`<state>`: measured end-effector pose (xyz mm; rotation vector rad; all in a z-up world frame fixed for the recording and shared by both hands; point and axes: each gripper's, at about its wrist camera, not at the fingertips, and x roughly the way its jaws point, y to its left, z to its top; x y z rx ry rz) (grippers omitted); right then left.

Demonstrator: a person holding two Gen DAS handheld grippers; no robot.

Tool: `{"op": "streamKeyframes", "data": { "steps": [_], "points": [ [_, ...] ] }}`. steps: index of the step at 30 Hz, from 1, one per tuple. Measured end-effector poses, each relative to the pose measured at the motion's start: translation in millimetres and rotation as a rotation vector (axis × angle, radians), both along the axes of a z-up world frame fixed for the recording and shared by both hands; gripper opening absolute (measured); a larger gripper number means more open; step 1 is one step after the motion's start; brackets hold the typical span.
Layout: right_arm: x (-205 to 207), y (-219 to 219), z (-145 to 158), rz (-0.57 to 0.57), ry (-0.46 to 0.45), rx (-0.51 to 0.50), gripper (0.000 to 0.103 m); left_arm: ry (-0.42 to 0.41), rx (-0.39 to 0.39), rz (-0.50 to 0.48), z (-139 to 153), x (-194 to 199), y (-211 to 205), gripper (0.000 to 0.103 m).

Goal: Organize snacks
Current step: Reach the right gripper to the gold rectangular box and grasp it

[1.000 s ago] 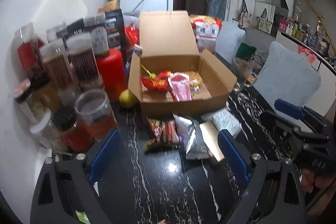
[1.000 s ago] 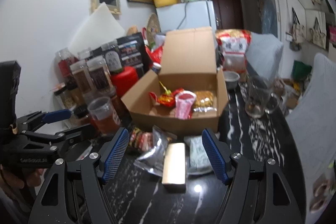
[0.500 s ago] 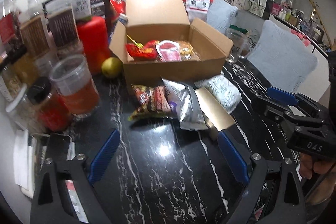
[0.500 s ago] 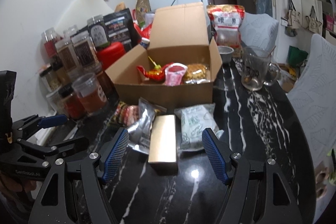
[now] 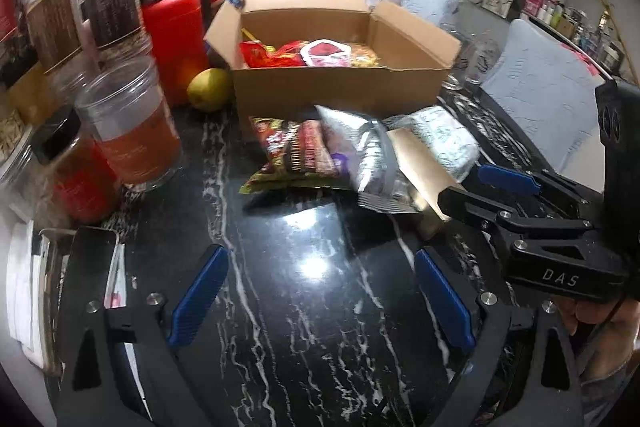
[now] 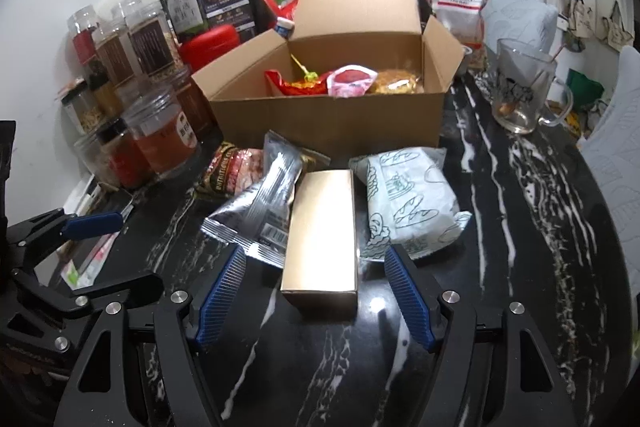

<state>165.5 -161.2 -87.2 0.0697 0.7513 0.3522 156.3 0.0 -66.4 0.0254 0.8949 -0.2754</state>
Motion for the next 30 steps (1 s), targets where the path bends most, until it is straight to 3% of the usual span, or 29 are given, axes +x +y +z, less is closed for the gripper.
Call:
{"op": "streamKeyframes", "data": {
  "steps": [8, 15, 24, 30],
  "points": [
    [13, 5, -20, 0.008, 0.06, -0.039, 0.047, -0.012, -0.024, 0.012, 1, 7, 5, 0.096],
    [-1, -13, -20, -0.016, 0.049, -0.012, 0.046, -0.048, -0.042, -0.025, 8, 16, -12, 0.096],
    [-32, -40, -19, -0.059, 0.066, -0.02, 0.045, -0.023, -0.066, -0.084, 3, 30, -40, 0.096],
    [-29, -45, -21, -0.07, 0.076, -0.036, 0.049, -0.054, -0.062, -0.085, 8, 38, -48, 0.096]
  ]
}}
